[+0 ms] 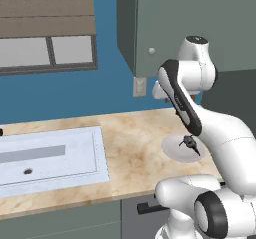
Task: Place the fish on the counter behind the older fish on the same shelf of the fridge to maintain FIFO order. Close the fridge door when finished.
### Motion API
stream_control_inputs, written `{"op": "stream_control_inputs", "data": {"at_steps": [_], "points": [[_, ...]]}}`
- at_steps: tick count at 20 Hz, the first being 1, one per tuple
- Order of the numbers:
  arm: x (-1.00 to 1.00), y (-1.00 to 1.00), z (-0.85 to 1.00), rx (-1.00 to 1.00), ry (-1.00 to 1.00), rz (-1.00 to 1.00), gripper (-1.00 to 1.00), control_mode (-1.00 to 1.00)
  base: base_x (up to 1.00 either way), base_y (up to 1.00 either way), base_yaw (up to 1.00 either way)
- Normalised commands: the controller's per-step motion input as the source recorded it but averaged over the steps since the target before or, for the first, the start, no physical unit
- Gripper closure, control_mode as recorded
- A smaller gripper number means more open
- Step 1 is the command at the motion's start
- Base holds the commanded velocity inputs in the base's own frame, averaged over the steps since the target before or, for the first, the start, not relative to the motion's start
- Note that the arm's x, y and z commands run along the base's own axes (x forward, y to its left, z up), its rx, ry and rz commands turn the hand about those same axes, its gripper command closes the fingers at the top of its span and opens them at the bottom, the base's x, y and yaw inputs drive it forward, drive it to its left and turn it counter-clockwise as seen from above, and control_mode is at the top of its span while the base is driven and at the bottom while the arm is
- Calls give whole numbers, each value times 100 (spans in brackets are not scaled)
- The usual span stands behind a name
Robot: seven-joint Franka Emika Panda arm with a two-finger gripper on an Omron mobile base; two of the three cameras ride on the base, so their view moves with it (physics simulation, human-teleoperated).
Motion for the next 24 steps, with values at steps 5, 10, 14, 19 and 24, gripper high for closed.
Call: {"op": "stream_control_inputs", "data": {"at_steps": [5,10,14,19,24], "points": [[-9,0,-29,-1,0,0,-100,-100,0,0,0],[-86,-30,-73,0,-16,-4,-100,-100,0,0,0],[-74,-91,-78,4,6,-35,-100,-100,0,0,0],[-20,-100,-68,8,28,-32,-100,-100,0,0,0],[22,-42,-45,-1,25,-16,-100,-100,0,0,0]]}}
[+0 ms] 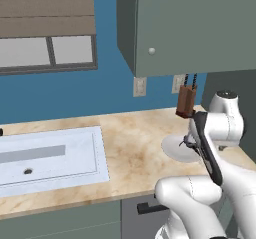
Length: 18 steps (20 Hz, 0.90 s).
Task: Place the fish on the counter behind the older fish on the same shelf of the fridge to maintain FIFO order. Close the fridge door when finished.
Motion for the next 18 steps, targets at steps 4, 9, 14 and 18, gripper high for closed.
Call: {"op": "stream_control_inputs", "data": {"at_steps": [4,9,14,18], "points": [[34,0,-25,-10,5,-8,-100,-100,0,0,0],[54,-4,-14,-1,0,0,-100,-100,0,0,0],[58,-6,-47,0,0,2,-100,-100,0,0,0],[41,-10,-61,0,-2,0,-100,-100,0,0,0]]}}
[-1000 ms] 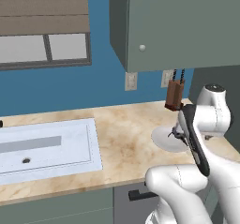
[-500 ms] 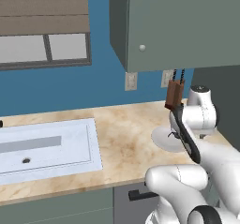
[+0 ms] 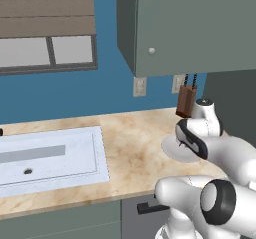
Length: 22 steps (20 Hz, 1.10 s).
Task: Place the fish on the counter behind the older fish on the same shelf of the fridge to maintain FIFO order. Close the fridge door when finished.
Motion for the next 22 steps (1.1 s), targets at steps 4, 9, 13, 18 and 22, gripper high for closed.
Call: {"op": "stream_control_inputs", "data": {"at_steps": [4,9,13,18,22], "points": [[38,-25,-31,1,0,5,-100,-100,0,0,0],[10,-38,-11,1,0,9,-100,-100,0,0,0],[15,-15,-12,0,0,14,-100,-100,0,0,0],[29,-2,-23,0,0,18,-100,-100,0,0,0],[36,0,-24,0,0,20,-100,-100,0,0,0]]}}
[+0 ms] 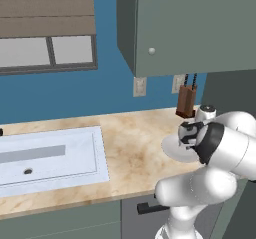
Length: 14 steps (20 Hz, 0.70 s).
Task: Place the fish on the counter behind the older fish on the same shelf of the fridge to maintain FIFO order. Close the fridge door when finished.
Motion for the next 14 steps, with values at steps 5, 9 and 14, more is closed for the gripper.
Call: {"op": "stream_control_inputs", "data": {"at_steps": [5,9,14], "points": [[40,6,-23,0,0,13,-100,-100,0,0,0],[35,1,-26,0,1,12,-100,-100,0,0,0],[16,14,-55,-1,3,10,100,-100,0,0,0]]}}
